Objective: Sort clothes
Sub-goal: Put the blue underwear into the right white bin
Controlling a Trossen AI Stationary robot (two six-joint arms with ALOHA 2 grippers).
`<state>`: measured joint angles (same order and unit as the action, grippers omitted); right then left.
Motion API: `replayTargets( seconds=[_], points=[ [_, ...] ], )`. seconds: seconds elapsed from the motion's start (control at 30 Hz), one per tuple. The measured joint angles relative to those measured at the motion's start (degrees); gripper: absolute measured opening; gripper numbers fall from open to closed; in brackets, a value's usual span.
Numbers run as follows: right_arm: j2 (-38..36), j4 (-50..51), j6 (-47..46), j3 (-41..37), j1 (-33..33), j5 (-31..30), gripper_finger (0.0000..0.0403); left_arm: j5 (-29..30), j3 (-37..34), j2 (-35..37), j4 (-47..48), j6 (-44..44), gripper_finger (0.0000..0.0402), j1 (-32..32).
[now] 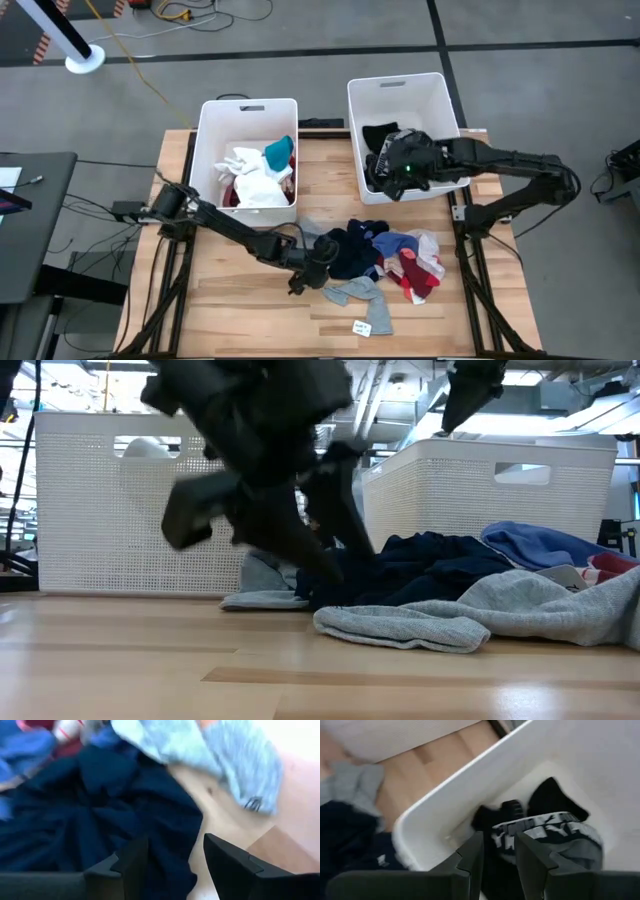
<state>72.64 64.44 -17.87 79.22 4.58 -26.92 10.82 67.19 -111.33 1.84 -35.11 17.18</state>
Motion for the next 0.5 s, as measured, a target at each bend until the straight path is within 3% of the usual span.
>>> replayTargets(
  seconds=[0.3,0.5],
  points=[
    [0.0,0.1,-7.7,0.0,-13.6,0.0,0.0123,0.0,0.0,-3.1,-2.9,5.5,0.0171,-2.4],
    [0.0,-0.9,-13.4,0.0,-23.6,0.0,0.0123,0.2,0.0,-3.1,-3.1,5.3,0.0092,-3.2]
  ],
)
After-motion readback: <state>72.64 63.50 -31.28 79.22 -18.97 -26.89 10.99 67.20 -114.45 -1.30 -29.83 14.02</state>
